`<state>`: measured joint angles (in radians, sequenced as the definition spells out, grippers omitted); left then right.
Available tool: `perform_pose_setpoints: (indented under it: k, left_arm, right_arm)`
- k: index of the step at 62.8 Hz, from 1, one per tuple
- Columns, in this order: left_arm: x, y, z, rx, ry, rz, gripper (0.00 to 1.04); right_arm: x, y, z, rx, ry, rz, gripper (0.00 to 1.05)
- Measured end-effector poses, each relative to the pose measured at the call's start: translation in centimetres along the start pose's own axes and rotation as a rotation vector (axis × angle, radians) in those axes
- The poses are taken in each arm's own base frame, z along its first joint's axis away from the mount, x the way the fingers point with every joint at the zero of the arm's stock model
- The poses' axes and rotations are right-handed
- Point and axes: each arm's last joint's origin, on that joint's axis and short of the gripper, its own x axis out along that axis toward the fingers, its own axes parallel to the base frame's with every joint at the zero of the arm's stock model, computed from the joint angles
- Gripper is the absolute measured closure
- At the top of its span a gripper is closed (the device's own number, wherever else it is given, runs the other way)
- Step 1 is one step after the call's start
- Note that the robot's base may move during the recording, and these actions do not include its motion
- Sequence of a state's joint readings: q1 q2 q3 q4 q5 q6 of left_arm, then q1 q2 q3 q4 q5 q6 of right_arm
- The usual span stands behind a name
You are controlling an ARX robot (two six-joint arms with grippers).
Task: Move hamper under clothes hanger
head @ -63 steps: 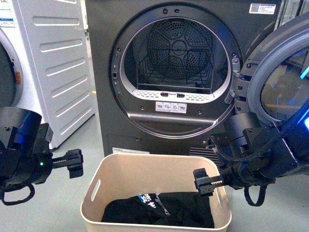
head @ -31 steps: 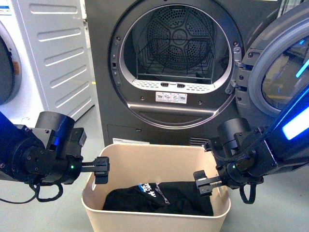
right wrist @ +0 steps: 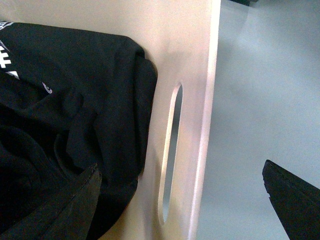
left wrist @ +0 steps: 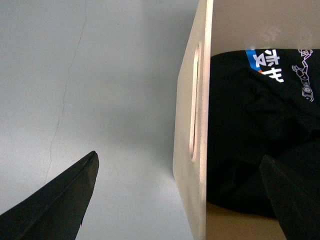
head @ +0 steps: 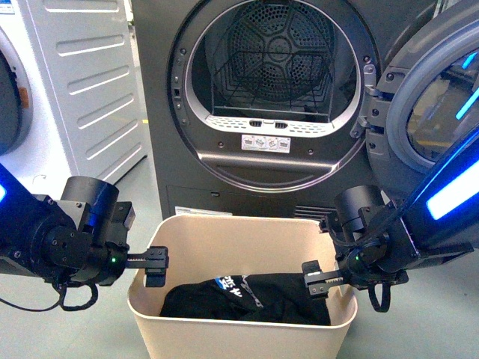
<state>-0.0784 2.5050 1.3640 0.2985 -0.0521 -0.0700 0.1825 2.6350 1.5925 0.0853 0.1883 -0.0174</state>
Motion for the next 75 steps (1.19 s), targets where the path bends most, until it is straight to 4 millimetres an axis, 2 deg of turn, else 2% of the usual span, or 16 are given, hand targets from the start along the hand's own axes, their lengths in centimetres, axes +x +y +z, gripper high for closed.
perform_pose_setpoints:
  k: [34, 39, 67, 71, 75]
  left_arm:
    - [1.5, 0.0, -1.4, -0.006, 0.026, 0.018, 0.07]
    - [1.7, 0.0, -1.4, -0.008, 0.025, 0.021, 0.08]
    - [1.7, -0.4, -1.3, -0.005, 0.015, 0.044, 0.77]
    - [1.7, -0.6, -1.4, -0.001, 0.015, 0.035, 0.91]
    - [1.7, -0.8, -1.3, 0.000, 0.013, 0.029, 1.02]
  right_arm:
    - [1.0, -0.3, -0.2, 0.021, 0.021, -0.030, 0.08]
    - [1.2, -0.1, -0.4, 0.021, 0.029, -0.030, 0.12]
    - [1.4, 0.3, -0.5, 0.019, 0.047, -0.033, 0.81]
    - [1.3, 0.6, -0.5, 0.020, 0.047, -0.021, 0.95]
    - [1.3, 0.6, -0.5, 0.041, 0.047, -0.011, 1.02]
